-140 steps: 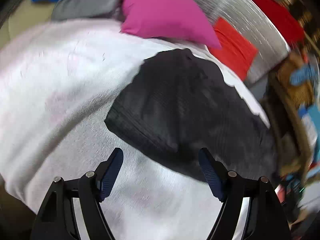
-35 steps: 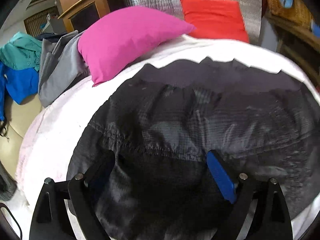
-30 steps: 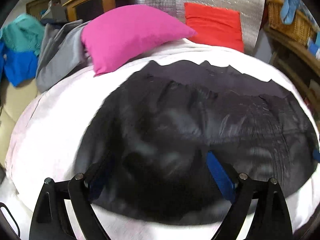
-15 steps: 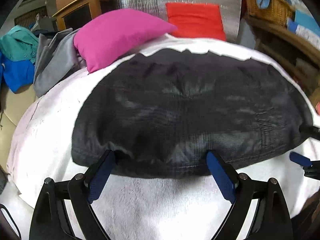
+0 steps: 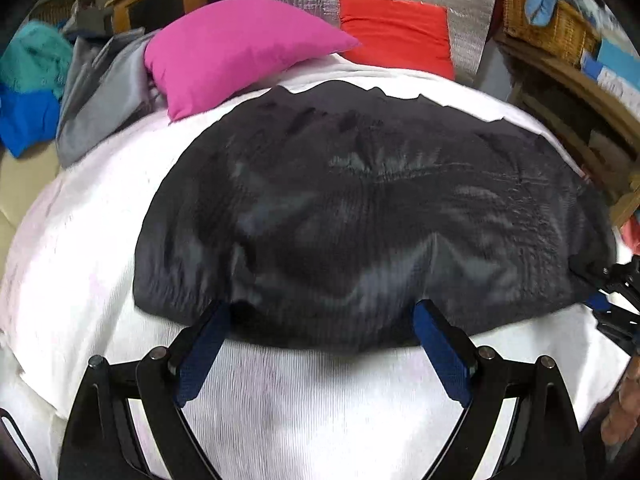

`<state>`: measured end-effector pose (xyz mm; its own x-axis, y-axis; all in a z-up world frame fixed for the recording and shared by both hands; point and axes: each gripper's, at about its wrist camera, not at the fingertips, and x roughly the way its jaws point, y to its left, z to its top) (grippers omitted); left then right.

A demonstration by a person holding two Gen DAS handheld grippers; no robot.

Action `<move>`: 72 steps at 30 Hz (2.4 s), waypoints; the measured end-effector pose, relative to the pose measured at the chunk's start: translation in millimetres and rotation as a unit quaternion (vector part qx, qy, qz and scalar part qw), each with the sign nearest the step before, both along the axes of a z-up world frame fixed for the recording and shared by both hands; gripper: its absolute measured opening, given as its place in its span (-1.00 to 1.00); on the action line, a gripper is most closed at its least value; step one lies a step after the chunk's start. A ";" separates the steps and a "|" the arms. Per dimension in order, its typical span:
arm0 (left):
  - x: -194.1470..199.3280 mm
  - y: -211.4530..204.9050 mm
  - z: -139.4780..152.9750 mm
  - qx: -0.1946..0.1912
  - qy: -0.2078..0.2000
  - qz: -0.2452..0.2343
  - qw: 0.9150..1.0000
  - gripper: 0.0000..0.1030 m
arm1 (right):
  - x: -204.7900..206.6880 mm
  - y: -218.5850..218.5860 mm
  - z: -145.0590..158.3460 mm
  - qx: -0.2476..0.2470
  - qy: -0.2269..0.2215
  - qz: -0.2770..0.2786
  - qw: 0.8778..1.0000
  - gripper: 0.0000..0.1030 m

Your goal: Fold large clothes

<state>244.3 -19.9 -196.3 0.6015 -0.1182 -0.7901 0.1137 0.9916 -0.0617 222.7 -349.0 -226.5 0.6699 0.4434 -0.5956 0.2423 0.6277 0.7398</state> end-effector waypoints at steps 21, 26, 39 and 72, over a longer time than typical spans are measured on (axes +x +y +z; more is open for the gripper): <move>25.4 99.5 -16.3 -0.152 0.014 0.173 0.973 0.18 | -30.3 -77.1 4.6 -0.003 -0.031 -0.168 0.985 -0.15; 36.7 85.9 -31.0 -0.092 0.020 0.163 0.982 0.21 | -26.2 -74.1 -3.4 -0.042 0.004 -0.159 0.986 -0.16; -61.8 47.4 69.8 0.120 -0.119 0.123 0.978 0.55 | -91.3 -26.3 59.6 -0.170 -0.020 -0.087 0.981 0.51; -289.3 28.9 277.2 0.094 -0.339 0.130 0.927 0.95 | -298.5 110.9 298.6 -0.417 -0.207 -0.036 0.884 0.64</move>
